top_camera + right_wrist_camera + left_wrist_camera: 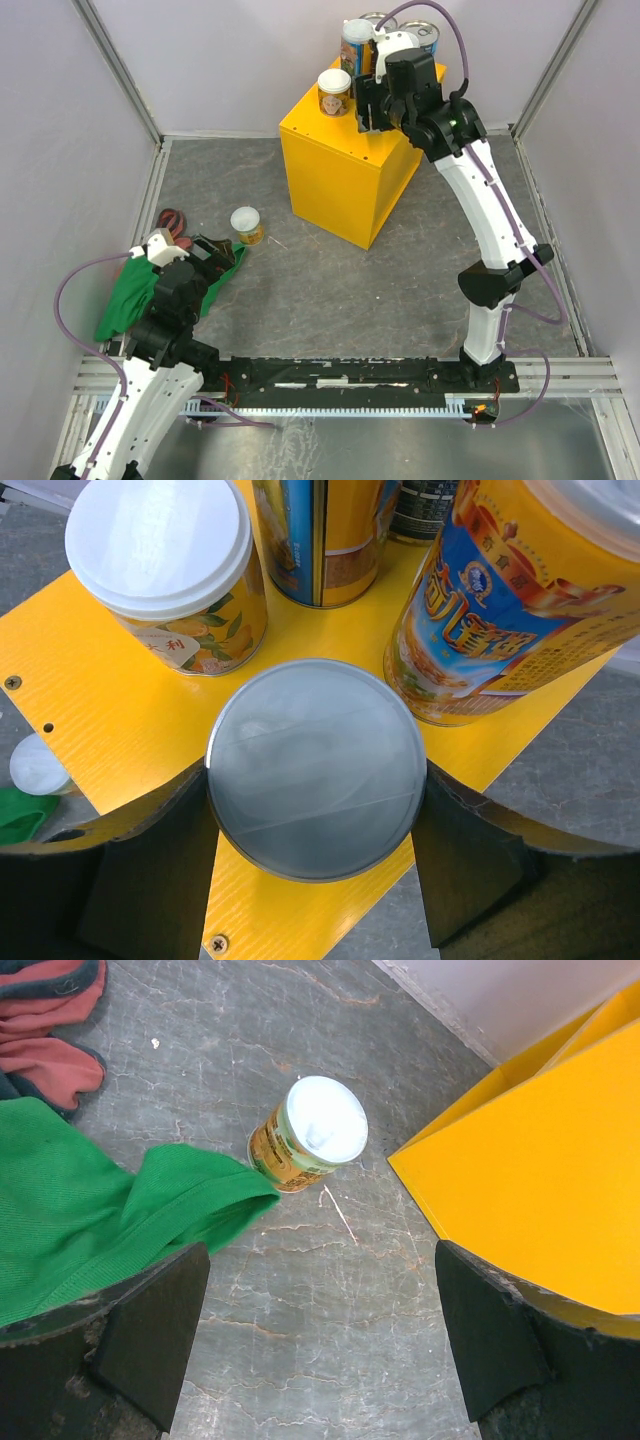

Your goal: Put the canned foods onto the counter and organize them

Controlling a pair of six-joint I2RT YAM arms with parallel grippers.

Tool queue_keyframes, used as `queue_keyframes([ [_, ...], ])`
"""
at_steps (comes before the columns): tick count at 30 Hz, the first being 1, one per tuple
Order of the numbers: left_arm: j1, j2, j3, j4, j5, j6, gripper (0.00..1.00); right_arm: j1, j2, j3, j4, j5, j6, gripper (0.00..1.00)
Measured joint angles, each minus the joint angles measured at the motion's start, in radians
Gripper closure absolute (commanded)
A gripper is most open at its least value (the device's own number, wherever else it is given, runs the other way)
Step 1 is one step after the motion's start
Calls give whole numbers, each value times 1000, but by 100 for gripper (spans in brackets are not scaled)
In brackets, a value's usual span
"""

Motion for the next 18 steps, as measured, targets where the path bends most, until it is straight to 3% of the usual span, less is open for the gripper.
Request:
queue_keyframes([
  [14,0,-4,0,0,5,0,0,-35,0,-9,16,-30,49,21],
  [18,0,-2,0,0,5,0,0,-45,2,-13,19,-45,58,15],
])
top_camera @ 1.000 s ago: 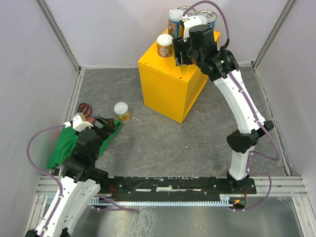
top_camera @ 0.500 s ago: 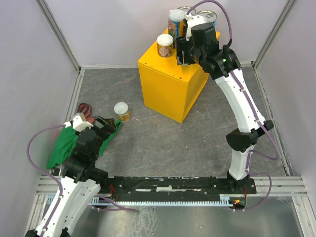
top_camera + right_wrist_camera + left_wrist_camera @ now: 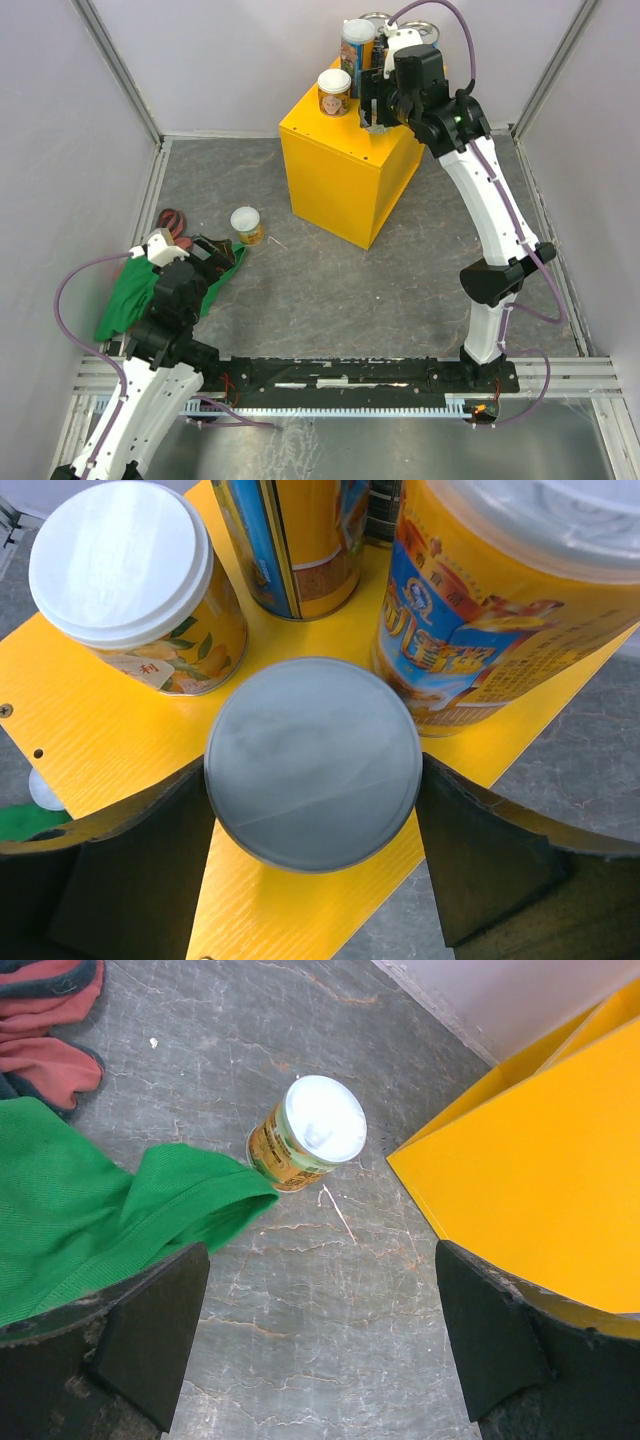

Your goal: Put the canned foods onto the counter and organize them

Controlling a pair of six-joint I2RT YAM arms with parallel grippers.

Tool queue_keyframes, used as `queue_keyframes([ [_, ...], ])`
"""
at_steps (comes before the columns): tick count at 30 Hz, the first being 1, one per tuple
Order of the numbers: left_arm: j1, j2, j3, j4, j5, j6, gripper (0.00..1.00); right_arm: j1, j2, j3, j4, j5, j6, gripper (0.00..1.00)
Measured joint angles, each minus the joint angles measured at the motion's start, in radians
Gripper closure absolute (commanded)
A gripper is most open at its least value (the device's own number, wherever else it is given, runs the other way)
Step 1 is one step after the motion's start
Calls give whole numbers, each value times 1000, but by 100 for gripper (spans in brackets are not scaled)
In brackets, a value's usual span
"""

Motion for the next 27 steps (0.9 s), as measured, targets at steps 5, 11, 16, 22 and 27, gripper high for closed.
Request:
queue_keyframes([
  [5,0,5,0,1,0,0,0,-7,0,-1,23,-16,4,12],
  [11,0,12,0,7,2,0,0,-7,0,-1,34,-23,4,12],
  [16,0,24,0,26,8,0,0,-7,-12,-35,55,-30,5,11],
  [22,0,69,-8,60,35,0,1,-7,-61,-100,74,-47,12,11],
  [27,0,139,-18,101,63,1,1,-7,-124,-141,99,-56,14,11],
])
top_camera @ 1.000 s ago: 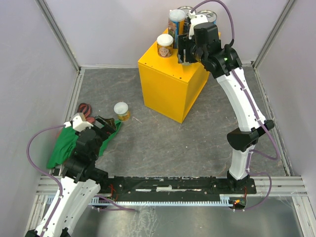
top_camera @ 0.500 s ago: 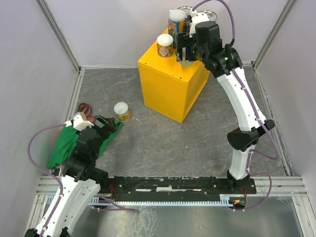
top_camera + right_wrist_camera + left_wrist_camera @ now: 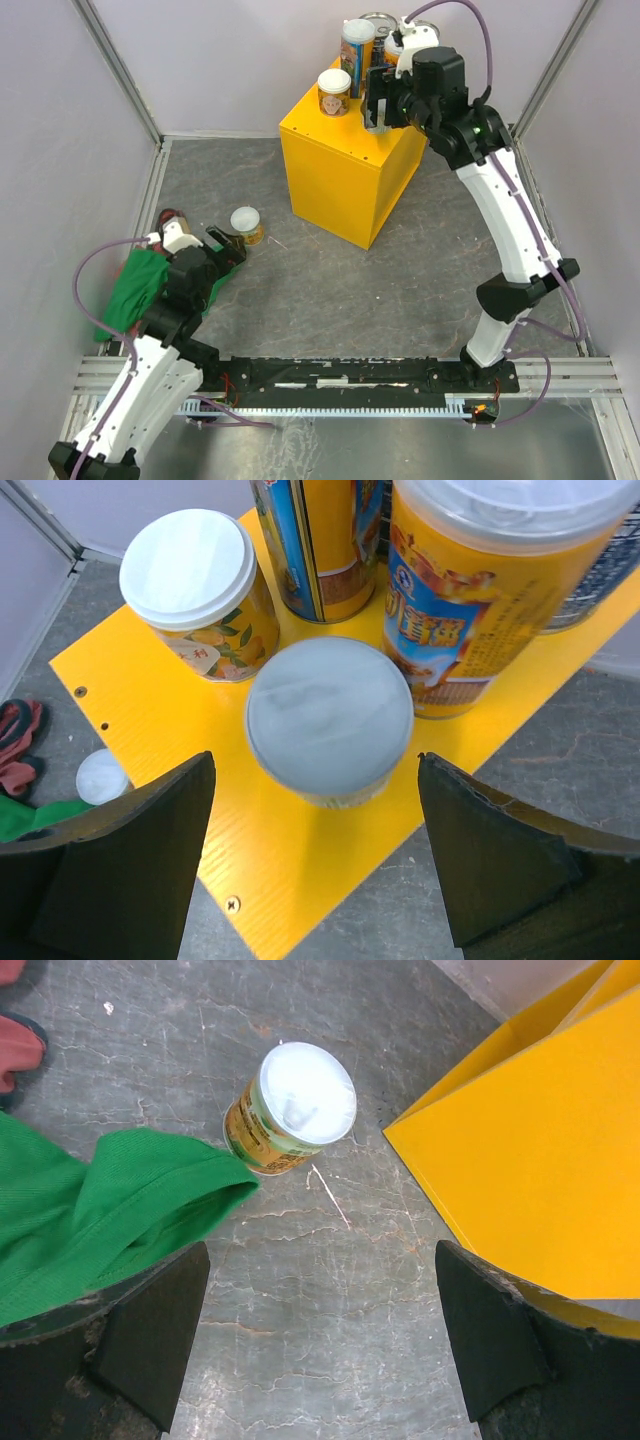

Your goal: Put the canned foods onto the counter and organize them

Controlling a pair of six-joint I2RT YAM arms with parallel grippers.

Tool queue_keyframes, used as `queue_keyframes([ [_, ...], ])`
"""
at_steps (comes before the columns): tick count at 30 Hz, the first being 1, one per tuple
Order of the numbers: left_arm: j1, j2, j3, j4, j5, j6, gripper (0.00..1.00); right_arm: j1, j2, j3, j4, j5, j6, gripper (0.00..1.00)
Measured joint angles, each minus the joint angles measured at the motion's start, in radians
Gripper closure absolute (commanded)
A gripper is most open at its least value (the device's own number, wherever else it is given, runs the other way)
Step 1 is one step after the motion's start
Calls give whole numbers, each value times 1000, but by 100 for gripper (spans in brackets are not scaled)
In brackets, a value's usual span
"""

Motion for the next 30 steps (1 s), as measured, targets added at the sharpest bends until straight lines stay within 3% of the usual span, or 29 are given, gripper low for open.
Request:
queue_keyframes([
  [19,0,482,-53,232,7,53,4,5,-141,-146,50,-29,8,11],
  [30,-95,734,-26,364,-126,88,0,5,-158,-171,56,-49,13,11],
])
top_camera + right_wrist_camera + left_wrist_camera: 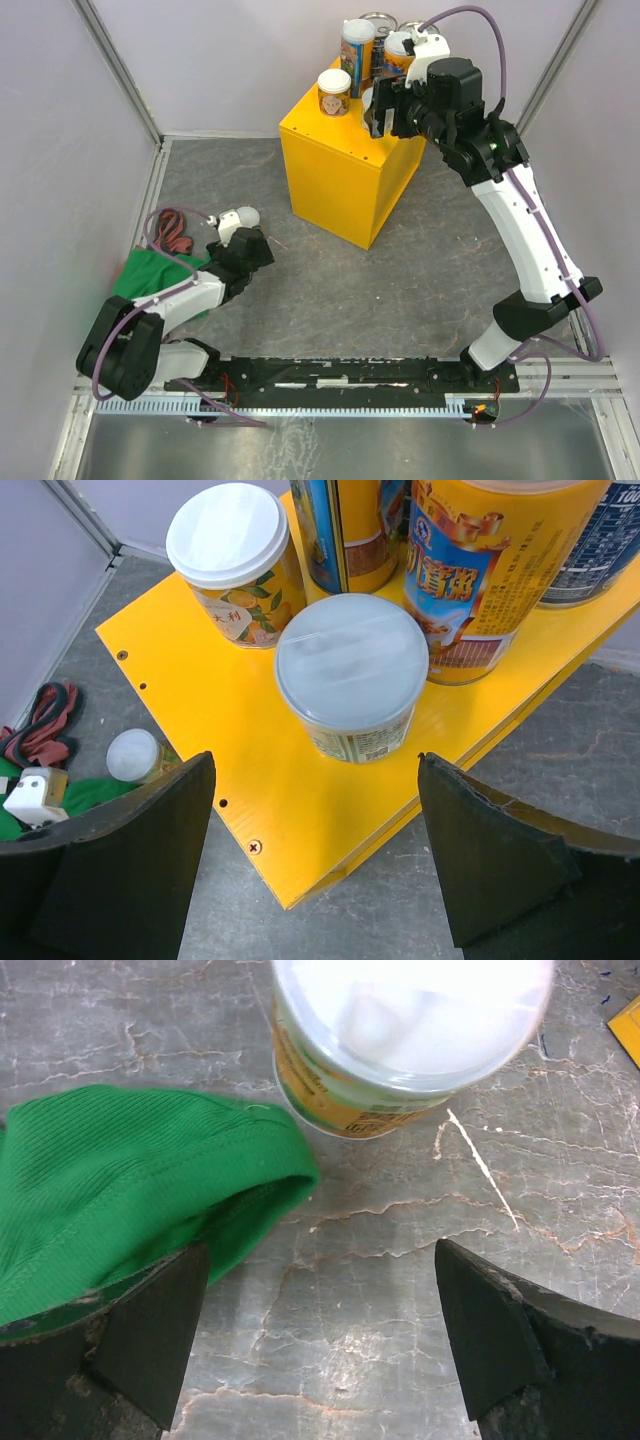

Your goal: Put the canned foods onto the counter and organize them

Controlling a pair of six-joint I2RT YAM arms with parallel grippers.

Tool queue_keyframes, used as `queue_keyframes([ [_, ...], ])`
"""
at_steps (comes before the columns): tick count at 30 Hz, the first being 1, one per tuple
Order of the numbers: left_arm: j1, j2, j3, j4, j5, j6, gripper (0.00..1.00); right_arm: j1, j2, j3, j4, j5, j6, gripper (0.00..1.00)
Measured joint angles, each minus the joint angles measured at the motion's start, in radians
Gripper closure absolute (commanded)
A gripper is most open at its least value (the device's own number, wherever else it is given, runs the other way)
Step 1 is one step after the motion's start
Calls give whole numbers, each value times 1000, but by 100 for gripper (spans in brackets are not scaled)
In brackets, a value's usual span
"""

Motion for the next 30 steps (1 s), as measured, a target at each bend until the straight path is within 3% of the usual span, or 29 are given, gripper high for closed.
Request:
queue_keyframes([
  [14,-113,109,87,89,-194,32,0,2,-13,-100,33,-32,19,11],
  [30,-120,188,121,166,-283,123,1,2,-13,-101,60,-58,22,11],
])
